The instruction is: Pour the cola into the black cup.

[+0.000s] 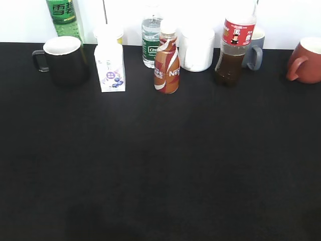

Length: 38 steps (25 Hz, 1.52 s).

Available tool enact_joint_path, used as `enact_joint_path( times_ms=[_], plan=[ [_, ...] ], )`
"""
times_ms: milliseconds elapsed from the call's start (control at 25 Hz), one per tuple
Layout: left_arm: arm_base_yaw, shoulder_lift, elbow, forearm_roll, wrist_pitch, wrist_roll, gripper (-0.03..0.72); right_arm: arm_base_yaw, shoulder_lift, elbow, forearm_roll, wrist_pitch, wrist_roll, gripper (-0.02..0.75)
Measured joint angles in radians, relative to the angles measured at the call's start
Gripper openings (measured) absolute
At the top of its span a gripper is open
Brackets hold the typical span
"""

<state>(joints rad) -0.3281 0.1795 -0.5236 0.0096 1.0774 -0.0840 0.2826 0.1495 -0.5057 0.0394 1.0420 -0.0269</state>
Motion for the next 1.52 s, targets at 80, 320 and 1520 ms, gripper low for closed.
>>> enact_joint_path(
  times_ms=[80,320,1520],
  plan=[
    [0.000,0.000,0.003,0.001,-0.009,0.000,0.498,0.000,0.000,0.000,0.000,0.000,0.000,0.577],
    [0.000,0.000,0.003,0.000,-0.012,0.000,0.489,0.000,0.000,0.000,0.000,0.000,0.000,0.577],
    [0.314,-0.186,0.007,-0.003,-0.014,0.000,0.227,-0.270,-0.158,0.001,-0.001,-0.001,0.000,0.575]
  ],
)
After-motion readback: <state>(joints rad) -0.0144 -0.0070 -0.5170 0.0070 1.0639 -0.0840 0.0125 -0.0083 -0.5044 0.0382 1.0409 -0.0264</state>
